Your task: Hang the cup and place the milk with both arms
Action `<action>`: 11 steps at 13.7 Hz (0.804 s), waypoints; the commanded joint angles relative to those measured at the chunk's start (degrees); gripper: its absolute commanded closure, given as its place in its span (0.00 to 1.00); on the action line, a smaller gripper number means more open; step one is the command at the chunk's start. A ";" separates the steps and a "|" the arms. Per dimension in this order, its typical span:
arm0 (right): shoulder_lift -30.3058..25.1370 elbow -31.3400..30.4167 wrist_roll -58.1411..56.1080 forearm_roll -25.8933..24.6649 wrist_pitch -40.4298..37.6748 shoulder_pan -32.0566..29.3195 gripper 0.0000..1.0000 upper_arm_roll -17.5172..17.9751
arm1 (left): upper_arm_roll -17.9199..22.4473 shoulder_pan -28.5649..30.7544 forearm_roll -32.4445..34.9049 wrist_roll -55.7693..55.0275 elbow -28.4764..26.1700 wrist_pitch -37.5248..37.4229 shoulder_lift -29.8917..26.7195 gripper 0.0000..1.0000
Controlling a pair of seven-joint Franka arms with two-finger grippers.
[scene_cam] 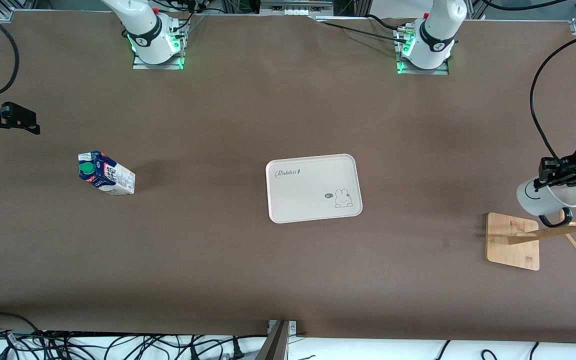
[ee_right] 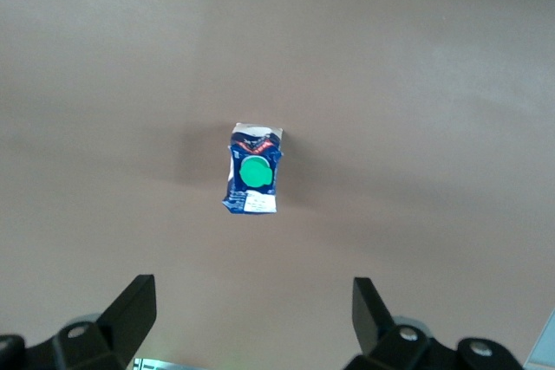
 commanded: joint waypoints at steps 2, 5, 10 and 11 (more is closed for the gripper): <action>-2.11 0.62 6.04 3.09 -2.00 -0.13 0.00 0.48 | 0.48 0.35 -0.30 2.19 2.34 0.52 1.64 1.00; -2.30 0.71 5.35 1.12 -1.21 -0.04 0.00 2.32 | 0.74 0.62 -0.30 2.45 2.43 0.52 1.73 1.00; -2.48 1.93 7.19 -3.74 -0.52 -0.65 0.00 5.15 | 2.49 1.23 -0.03 6.93 1.82 0.52 1.64 1.00; -2.39 2.55 7.89 -2.95 -1.04 -0.92 0.00 4.45 | 2.93 1.24 -0.03 7.11 1.64 0.52 1.64 1.00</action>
